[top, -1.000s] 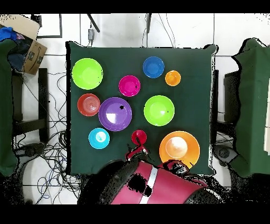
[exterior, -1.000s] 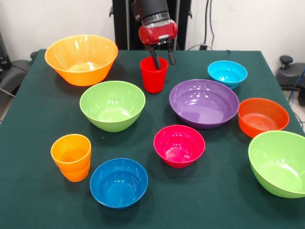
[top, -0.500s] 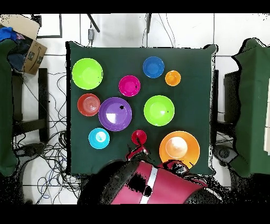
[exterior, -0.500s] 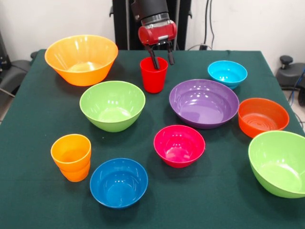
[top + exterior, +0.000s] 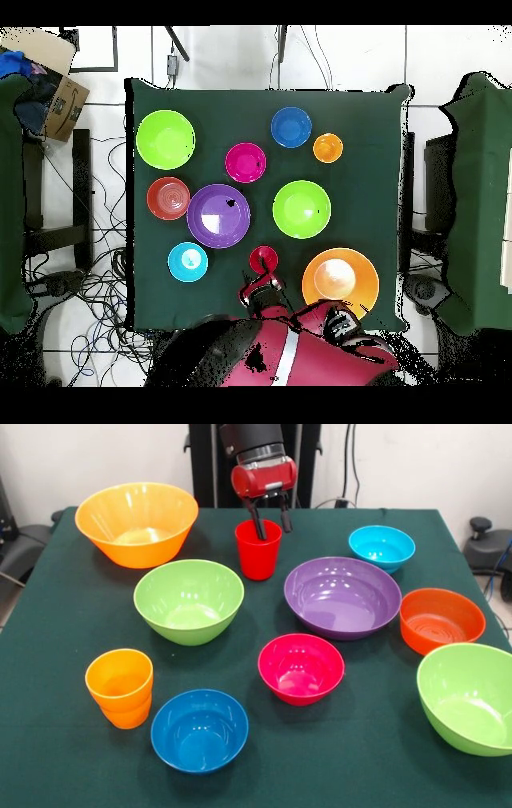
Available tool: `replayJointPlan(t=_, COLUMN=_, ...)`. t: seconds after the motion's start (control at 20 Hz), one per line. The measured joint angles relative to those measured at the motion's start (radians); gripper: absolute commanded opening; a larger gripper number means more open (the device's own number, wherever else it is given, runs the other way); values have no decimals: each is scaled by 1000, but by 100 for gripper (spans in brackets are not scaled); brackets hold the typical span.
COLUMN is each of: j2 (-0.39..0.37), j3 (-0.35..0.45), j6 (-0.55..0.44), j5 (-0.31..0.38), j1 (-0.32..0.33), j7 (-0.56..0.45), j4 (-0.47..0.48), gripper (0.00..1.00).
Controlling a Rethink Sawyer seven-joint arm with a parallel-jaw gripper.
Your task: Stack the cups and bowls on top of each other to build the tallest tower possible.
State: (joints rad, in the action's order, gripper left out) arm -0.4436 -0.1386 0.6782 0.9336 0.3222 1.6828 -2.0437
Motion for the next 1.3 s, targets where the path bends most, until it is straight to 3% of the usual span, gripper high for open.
replayJointPlan(t=0.45, j2=-105, j3=73, j6=-113, j5=0, j1=19, j7=3, j4=-18, gripper=100)
replayJointPlan(t=1.3, j2=-304, j3=325, j6=-351, j5=2, j1=194, j7=51, j4=-104, gripper=100)
